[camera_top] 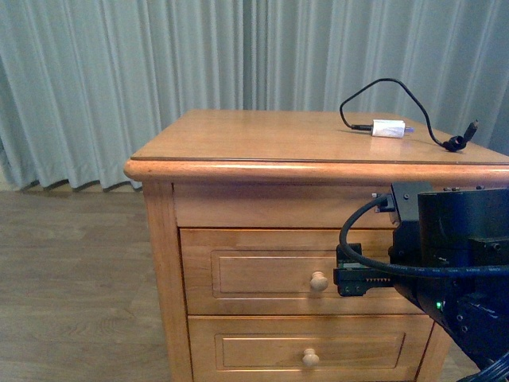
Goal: Place pink marker in drawer with both arms
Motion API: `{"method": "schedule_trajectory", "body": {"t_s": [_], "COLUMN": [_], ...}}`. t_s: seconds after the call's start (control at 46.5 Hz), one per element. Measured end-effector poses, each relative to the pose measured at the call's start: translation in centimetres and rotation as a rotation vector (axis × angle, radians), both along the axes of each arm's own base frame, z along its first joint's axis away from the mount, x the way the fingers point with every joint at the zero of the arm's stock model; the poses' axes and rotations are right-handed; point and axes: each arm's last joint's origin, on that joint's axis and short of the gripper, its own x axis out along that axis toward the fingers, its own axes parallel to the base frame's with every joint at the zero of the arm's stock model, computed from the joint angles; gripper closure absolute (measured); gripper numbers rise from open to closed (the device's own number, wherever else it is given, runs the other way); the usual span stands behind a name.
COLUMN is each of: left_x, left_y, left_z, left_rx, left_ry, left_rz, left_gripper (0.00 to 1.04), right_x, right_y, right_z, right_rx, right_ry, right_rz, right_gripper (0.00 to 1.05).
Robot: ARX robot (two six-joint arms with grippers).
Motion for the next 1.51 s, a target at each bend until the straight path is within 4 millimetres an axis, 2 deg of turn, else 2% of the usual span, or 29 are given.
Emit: {"method": "schedule_trajectory", "body": {"t_s": [0.194, 0.452, 0.602, 0.796, 0.839, 0.968, 1.032, 1.183, 1.247, 1.312, 1.505], "left_x": [0.0, 0.0, 0.0, 0.0, 0.0, 0.0, 0.0, 0.0, 0.0, 0.0, 0.0], "left_y": [0.0, 0.0, 0.0, 0.0, 0.0, 0.0, 0.0, 0.0, 0.0, 0.0, 0.0], "left_z": [0.0, 0.0, 0.0, 0.0, 0.0, 0.0, 0.0, 0.0, 0.0, 0.0, 0.0], "left_rx": [0.0, 0.0, 0.0, 0.0, 0.0, 0.0, 0.0, 0.0, 0.0, 0.0, 0.0], "left_ry": [0.0, 0.0, 0.0, 0.0, 0.0, 0.0, 0.0, 0.0, 0.0, 0.0, 0.0], "left_rz": [0.0, 0.0, 0.0, 0.0, 0.0, 0.0, 0.0, 0.0, 0.0, 0.0, 0.0], "left_gripper": [0.06, 0.06, 0.06, 0.06, 0.06, 0.06, 0.06, 0.06, 0.06, 0.06, 0.06], "right_x": [-1.3, -5.6, -10.7, -15.7, -17.5, -20.9, -21.5, -21.6, -22.1, -23.0, -24.5], "right_y": [-0.5, -1.2, -1.7, -2.1, -2.2, -2.2, -2.2, -2.2, -2.9, -4.1, -5.8], "right_z": [0.2, 3.7, 8.2, 12.8, 14.2, 15.9, 16.2, 16.2, 15.1, 14.1, 12.1], "right_rx": [-0.002, 0.011, 0.071, 0.113, 0.125, 0.145, 0.157, 0.158, 0.1, 0.078, 0.047], "right_ry": [0.015, 0.032, 0.034, 0.011, 0.0, 0.009, -0.006, -0.022, -0.228, -0.33, -0.336], "right_rz": [0.001, 0.001, 0.02, 0.041, 0.06, 0.116, 0.126, 0.112, 0.042, 0.029, 0.033], "right_gripper": [0.08, 0.08, 0.08, 0.08, 0.08, 0.08, 0.08, 0.09, 0.24, 0.4, 0.74]}}
